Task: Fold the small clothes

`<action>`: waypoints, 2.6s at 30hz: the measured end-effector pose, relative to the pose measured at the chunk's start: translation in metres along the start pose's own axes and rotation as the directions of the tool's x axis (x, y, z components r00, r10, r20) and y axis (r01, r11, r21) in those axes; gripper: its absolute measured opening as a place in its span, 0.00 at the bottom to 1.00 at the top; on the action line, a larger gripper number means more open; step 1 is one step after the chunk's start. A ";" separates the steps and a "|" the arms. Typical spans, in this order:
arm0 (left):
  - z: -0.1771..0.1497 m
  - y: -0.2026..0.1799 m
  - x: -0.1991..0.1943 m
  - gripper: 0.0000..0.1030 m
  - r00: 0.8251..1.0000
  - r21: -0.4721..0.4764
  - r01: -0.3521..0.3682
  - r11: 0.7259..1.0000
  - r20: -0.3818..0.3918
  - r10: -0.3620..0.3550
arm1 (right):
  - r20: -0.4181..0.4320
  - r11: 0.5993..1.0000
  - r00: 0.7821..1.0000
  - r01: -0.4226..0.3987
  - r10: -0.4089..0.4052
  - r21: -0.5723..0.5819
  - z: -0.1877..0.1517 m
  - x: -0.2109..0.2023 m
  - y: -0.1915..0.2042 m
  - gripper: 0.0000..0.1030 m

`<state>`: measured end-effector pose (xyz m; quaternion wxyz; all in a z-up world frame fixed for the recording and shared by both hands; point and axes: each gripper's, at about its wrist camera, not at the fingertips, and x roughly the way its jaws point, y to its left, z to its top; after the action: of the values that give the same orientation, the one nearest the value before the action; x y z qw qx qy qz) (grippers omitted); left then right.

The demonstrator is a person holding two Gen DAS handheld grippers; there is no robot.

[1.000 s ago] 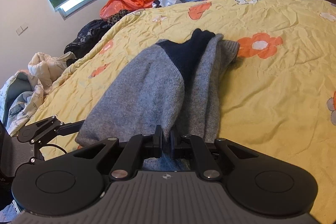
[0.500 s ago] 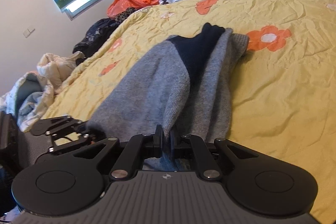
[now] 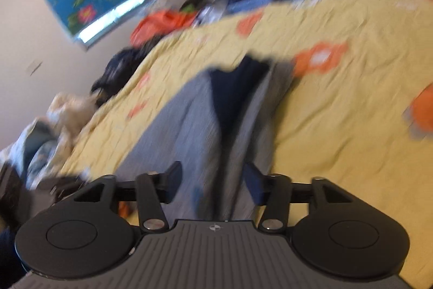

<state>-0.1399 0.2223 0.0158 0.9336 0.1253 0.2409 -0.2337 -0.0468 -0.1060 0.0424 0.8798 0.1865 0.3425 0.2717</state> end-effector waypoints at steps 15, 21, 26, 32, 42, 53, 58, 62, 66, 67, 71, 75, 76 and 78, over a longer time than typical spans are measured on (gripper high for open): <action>0.018 -0.035 0.064 0.62 0.995 0.016 0.079 0.997 -0.058 -0.078 | -0.103 0.979 0.988 0.098 -0.117 -0.176 0.024 0.096 0.030 0.49; 0.015 -0.022 0.059 0.63 0.992 -0.012 0.111 0.994 -0.054 -0.111 | -0.084 0.993 0.994 0.066 -0.074 -0.099 0.026 0.073 0.014 0.50; 0.011 0.009 0.033 0.64 0.994 -0.203 0.100 0.974 0.054 -0.091 | -0.023 0.997 0.997 0.077 -0.076 0.029 0.017 0.040 -0.005 0.61; -0.002 0.074 0.058 0.71 0.994 -0.553 0.072 0.830 -0.029 -0.105 | -0.108 0.995 0.992 0.070 -0.062 0.076 -0.006 0.051 -0.017 0.67; 0.023 0.100 0.122 0.72 0.966 -0.706 0.196 0.681 0.018 -0.259 | -0.082 0.932 0.989 -0.090 0.126 0.350 0.019 0.087 -0.045 0.71; 0.072 0.100 0.149 0.37 0.980 -0.639 0.146 0.755 -0.008 -0.196 | 0.018 0.986 0.998 -0.054 0.052 0.157 0.049 0.104 -0.021 0.36; 0.089 0.101 0.166 0.38 0.984 -0.578 0.117 0.807 -0.041 -0.172 | -0.038 0.968 0.999 0.027 -0.018 0.251 0.065 0.126 -0.040 0.48; 0.063 0.105 0.159 0.53 0.977 -0.632 0.115 0.766 -0.066 -0.201 | -0.081 0.963 0.996 -0.023 0.046 0.268 0.044 0.114 -0.046 0.64; 0.031 0.107 0.128 0.64 0.956 -0.706 0.189 0.682 -0.028 -0.293 | -0.085 0.961 0.990 -0.090 0.116 0.260 0.013 0.083 -0.044 0.63; 0.022 0.104 0.122 0.63 0.953 -0.714 0.207 0.668 -0.006 -0.302 | -0.095 0.966 0.989 -0.091 0.117 0.243 0.008 0.078 -0.041 0.54; 0.019 0.083 0.109 0.55 0.954 -0.684 0.211 0.698 -0.011 -0.299 | -0.141 0.983 0.986 -0.065 0.090 0.171 -0.004 0.073 -0.023 0.33; 0.020 0.069 0.098 0.20 0.955 -0.669 0.193 0.717 -0.038 -0.293 | -0.135 0.989 0.987 -0.069 0.086 0.131 -0.011 0.058 -0.008 0.26; 0.019 0.068 0.091 0.20 0.954 -0.668 0.197 0.717 -0.037 -0.297 | -0.133 0.988 0.985 -0.091 0.107 0.123 -0.014 0.049 -0.004 0.26; 0.015 0.064 0.072 0.20 0.951 -0.658 0.217 0.721 -0.025 -0.309 | -0.135 0.983 0.979 -0.140 0.155 0.117 -0.024 0.030 0.001 0.26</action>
<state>-0.0464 0.2449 -0.0001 0.8578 -0.2252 0.3837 -0.2573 -0.0458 -0.0832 0.0113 0.8189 0.2383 0.4044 0.3302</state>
